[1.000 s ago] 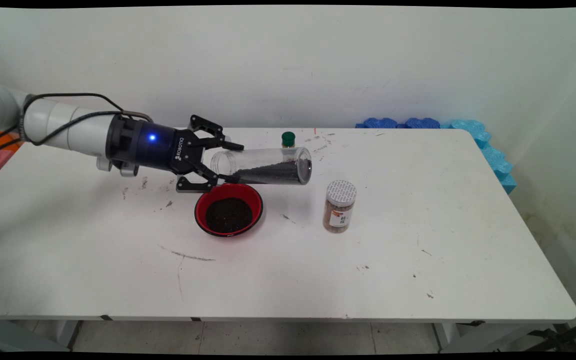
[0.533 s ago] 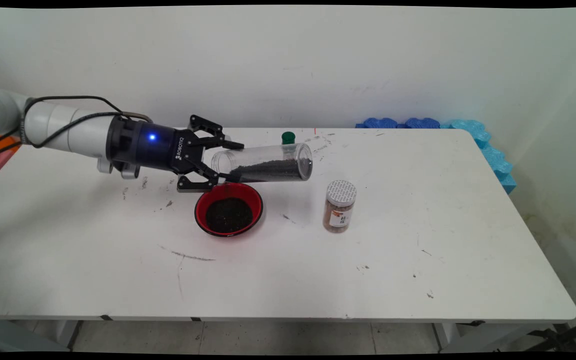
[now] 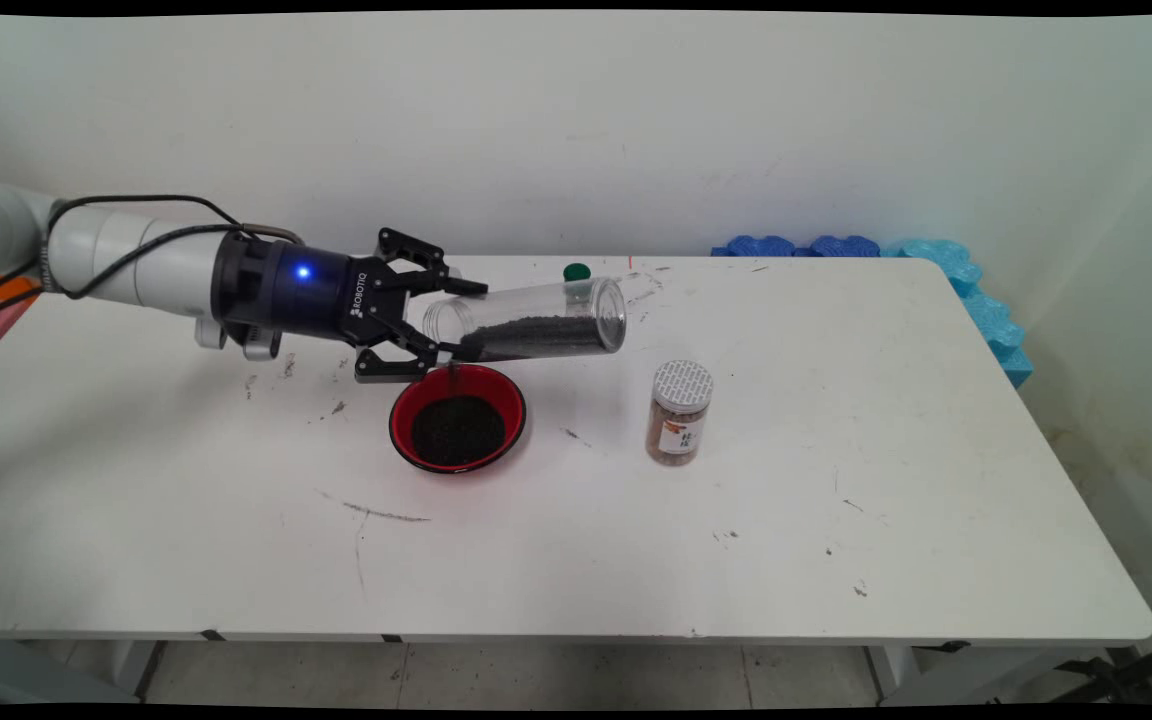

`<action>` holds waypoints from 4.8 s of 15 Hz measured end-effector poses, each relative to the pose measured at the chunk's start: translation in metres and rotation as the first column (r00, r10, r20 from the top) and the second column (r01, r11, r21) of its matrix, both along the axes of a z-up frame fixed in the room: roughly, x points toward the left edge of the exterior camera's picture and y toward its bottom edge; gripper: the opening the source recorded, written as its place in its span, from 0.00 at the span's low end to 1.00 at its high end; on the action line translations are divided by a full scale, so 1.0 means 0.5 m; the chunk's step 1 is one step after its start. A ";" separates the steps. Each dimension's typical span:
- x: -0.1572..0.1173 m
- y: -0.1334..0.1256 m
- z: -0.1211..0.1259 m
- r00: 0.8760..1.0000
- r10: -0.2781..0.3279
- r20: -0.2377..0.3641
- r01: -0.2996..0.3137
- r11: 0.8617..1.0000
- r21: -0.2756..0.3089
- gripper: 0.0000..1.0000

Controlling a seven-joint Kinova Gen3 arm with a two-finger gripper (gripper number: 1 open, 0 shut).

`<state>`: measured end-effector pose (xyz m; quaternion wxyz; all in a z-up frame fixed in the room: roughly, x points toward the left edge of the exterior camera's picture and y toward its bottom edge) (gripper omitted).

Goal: Pour the black seasoning powder in the red bowl

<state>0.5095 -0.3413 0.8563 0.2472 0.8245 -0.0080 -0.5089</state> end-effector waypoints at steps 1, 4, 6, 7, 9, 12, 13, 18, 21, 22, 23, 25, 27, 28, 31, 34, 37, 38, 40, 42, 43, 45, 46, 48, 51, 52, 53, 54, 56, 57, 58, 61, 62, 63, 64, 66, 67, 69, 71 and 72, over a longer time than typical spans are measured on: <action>0.000 0.000 0.000 1.000 0.002 -0.004 -0.002 1.000 0.000 0.00; -0.001 -0.001 0.001 1.000 0.005 -0.014 -0.005 1.000 0.000 0.00; -0.001 -0.001 0.001 1.000 0.008 -0.020 -0.008 1.000 0.001 0.00; 0.000 -0.001 0.001 1.000 0.010 -0.022 -0.009 1.000 0.002 0.00; 0.002 -0.001 0.001 1.000 0.012 -0.027 -0.012 1.000 0.003 0.00; 0.003 -0.001 0.001 0.999 0.017 -0.034 -0.017 1.000 0.006 0.00; 0.004 -0.001 0.001 0.999 0.018 -0.036 -0.018 1.000 0.007 0.00; 0.004 -0.002 0.000 0.999 0.022 -0.046 -0.022 1.000 0.010 0.00; 0.004 -0.003 0.000 0.998 0.023 -0.051 -0.023 1.000 0.011 0.00; 0.003 -0.003 0.000 0.998 0.024 -0.052 -0.023 1.000 0.011 0.00; 0.003 -0.003 0.000 0.998 0.024 -0.053 -0.023 1.000 0.011 0.00; 0.002 -0.003 0.001 0.998 0.025 -0.057 -0.024 1.000 0.012 0.00; 0.001 -0.003 0.001 0.998 0.025 -0.060 -0.025 1.000 0.013 0.00; 0.001 -0.003 0.001 0.998 0.025 -0.061 -0.024 1.000 0.013 0.00; 0.000 -0.003 0.001 0.998 0.022 -0.064 -0.022 1.000 0.009 0.00; -0.001 -0.003 0.001 0.998 0.019 -0.065 -0.019 1.000 0.003 0.00; -0.002 -0.004 0.001 0.998 0.011 -0.067 -0.012 1.000 -0.011 0.00; -0.002 -0.004 0.002 0.998 0.007 -0.067 -0.008 1.000 -0.017 0.00; -0.001 -0.005 0.002 0.998 -0.006 -0.068 0.003 0.999 -0.034 0.00; 0.001 -0.005 0.002 0.998 -0.017 -0.068 0.014 0.999 -0.050 0.00; 0.002 -0.006 0.001 0.997 -0.026 -0.068 0.022 0.998 -0.059 0.00; 0.004 -0.007 0.002 0.997 -0.045 -0.070 0.039 0.996 -0.079 0.00; 0.005 -0.008 0.002 0.996 -0.052 -0.072 0.046 0.995 -0.086 0.00; 0.006 -0.009 0.004 0.994 -0.067 -0.082 0.059 0.993 -0.100 0.00; 0.008 -0.012 0.006 0.991 -0.078 -0.109 0.066 0.993 -0.102 0.00; 0.008 -0.013 0.007 0.990 -0.078 -0.119 0.067 0.993 -0.099 0.00; 0.009 -0.015 0.008 0.988 -0.079 -0.130 0.067 0.993 -0.097 0.00; 0.010 -0.016 0.008 0.987 -0.082 -0.139 0.069 0.993 -0.095 0.00; 0.011 -0.019 0.009 0.984 -0.083 -0.154 0.070 0.993 -0.090 0.00; 0.012 -0.021 0.009 0.983 -0.083 -0.163 0.069 0.994 -0.087 0.00; 0.013 -0.022 0.010 0.982 -0.083 -0.170 0.069 0.994 -0.084 0.00; 0.014 -0.025 0.011 0.979 -0.081 -0.187 0.068 0.995 -0.077 0.00; 0.015 -0.026 0.012 0.978 -0.080 -0.194 0.066 0.995 -0.074 0.00; 0.015 -0.026 0.012 0.977 -0.079 -0.199 0.066 0.995 -0.072 0.00; 0.015 -0.027 0.012 0.976 -0.079 -0.205 0.066 0.995 -0.070 0.00; 0.016 -0.028 0.013 0.974 -0.078 -0.215 0.065 0.996 -0.065 0.00; 0.017 -0.029 0.014 0.973 -0.077 -0.219 0.065 0.996 -0.063 0.00; 0.018 -0.029 0.015 0.971 -0.076 -0.227 0.064 0.996 -0.060 0.00; 0.019 -0.028 0.016 0.969 -0.076 -0.234 0.064 0.996 -0.056 0.00; 0.019 -0.028 0.016 0.969 -0.076 -0.236 0.065 0.996 -0.055 0.00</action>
